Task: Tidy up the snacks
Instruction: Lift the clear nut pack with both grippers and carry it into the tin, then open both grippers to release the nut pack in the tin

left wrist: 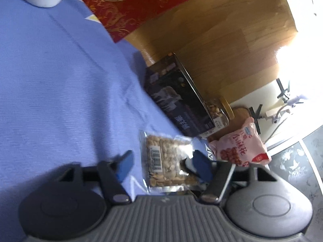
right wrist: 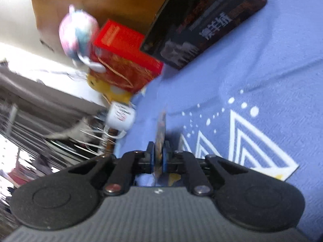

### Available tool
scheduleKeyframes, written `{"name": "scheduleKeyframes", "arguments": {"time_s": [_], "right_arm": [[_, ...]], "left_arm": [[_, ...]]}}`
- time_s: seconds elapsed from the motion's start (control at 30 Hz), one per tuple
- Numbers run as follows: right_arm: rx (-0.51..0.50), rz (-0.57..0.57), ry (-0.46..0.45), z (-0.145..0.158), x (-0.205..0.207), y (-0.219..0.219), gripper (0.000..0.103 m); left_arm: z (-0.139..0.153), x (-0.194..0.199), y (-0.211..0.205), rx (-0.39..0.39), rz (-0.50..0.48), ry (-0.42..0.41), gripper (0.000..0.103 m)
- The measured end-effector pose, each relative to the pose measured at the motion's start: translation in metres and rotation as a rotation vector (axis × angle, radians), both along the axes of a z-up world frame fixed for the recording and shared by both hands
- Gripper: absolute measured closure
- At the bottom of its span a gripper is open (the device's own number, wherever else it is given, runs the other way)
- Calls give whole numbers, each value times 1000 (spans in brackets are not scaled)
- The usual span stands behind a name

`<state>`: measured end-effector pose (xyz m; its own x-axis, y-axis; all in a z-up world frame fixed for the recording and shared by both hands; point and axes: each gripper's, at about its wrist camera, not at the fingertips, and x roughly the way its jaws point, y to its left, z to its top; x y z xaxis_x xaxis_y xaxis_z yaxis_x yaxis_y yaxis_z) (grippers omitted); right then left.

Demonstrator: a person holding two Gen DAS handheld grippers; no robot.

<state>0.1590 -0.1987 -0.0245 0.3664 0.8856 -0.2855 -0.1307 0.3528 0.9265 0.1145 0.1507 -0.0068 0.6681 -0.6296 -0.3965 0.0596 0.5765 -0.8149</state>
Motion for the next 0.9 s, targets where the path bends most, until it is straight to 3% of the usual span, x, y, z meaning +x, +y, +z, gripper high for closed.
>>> {"name": "scheduleKeyframes", "arguments": {"time_s": [0.03, 0.1, 0.17, 0.23, 0.27, 0.4, 0.53, 0.6, 0.7, 0.8, 0.83, 0.9], "right_arm": [[43, -2, 13, 0, 1, -1, 93], [130, 4, 35, -1, 0, -6, 93], [186, 8, 38, 1, -1, -9, 93], [245, 7, 32, 6, 0, -15, 92], [255, -2, 22, 11, 1, -19, 92], [232, -54, -15, 32, 20, -38, 93], [144, -137, -125, 72, 58, -47, 92], [62, -185, -161, 88, 83, -46, 85], [-254, -243, -249, 105, 111, -26, 67], [-587, -273, -348, 108, 118, -1, 66], [-659, -288, -393, 109, 115, 3, 66], [-690, -328, -455, 111, 99, 0, 65]], "left_arm": [[3, 1, -5, 11, -9, -3, 24], [5, 7, -15, 3, -38, -4, 24], [6, 15, -24, -35, -81, 0, 44], [11, 23, -35, -47, -120, -22, 49], [16, 27, -39, -48, -135, -43, 59], [56, 62, -59, 66, -164, -132, 66], [97, 122, -85, 179, -159, -216, 66], [108, 153, -99, 261, -154, -239, 66], [101, 192, -114, 377, -117, -216, 65], [83, 208, -125, 502, -65, -173, 61], [78, 207, -127, 528, -60, -166, 61], [73, 198, -125, 529, -56, -164, 61]]}}
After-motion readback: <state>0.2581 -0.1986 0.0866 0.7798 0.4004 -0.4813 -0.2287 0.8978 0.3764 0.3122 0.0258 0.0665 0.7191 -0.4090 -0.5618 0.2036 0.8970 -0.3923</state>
